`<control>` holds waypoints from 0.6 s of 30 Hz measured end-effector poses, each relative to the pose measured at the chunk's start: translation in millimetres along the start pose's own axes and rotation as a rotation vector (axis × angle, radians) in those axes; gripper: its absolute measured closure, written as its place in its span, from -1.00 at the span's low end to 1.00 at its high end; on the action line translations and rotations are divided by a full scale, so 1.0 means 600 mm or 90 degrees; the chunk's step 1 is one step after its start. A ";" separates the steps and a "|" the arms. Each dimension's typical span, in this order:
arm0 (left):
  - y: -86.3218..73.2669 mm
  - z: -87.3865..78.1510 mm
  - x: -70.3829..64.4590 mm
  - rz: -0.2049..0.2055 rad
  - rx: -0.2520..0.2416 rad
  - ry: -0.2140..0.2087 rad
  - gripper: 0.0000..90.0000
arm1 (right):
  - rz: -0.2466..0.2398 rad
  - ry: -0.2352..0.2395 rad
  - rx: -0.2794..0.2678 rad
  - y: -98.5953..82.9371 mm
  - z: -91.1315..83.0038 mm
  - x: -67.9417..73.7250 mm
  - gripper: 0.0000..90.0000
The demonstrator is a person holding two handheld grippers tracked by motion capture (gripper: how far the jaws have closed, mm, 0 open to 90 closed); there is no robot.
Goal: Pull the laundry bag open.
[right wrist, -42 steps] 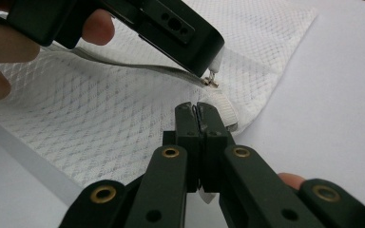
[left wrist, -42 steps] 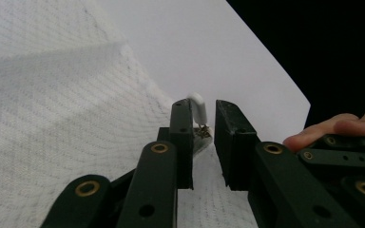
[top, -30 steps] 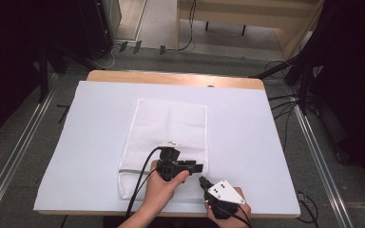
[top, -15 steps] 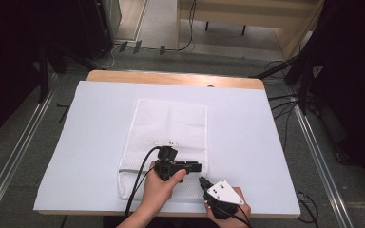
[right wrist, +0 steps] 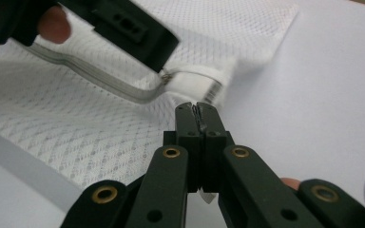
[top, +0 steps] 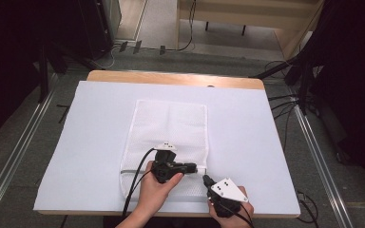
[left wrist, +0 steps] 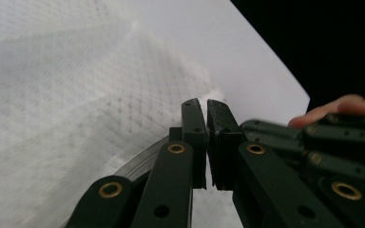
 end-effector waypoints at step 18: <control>-0.027 -0.057 0.072 0.011 -0.010 0.129 0.96 | -0.006 -0.038 -0.033 0.018 -0.020 -0.009 1.00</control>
Point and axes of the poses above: each handheld gripper's, and its own axes: z roughly forward along the jaws, y roughly out of its top, x roughly to its left, the point moved 8 cm from there along z, roughly forward along the jaws, and after that the axes turned 10 degrees about y, right-handed, at the moved point
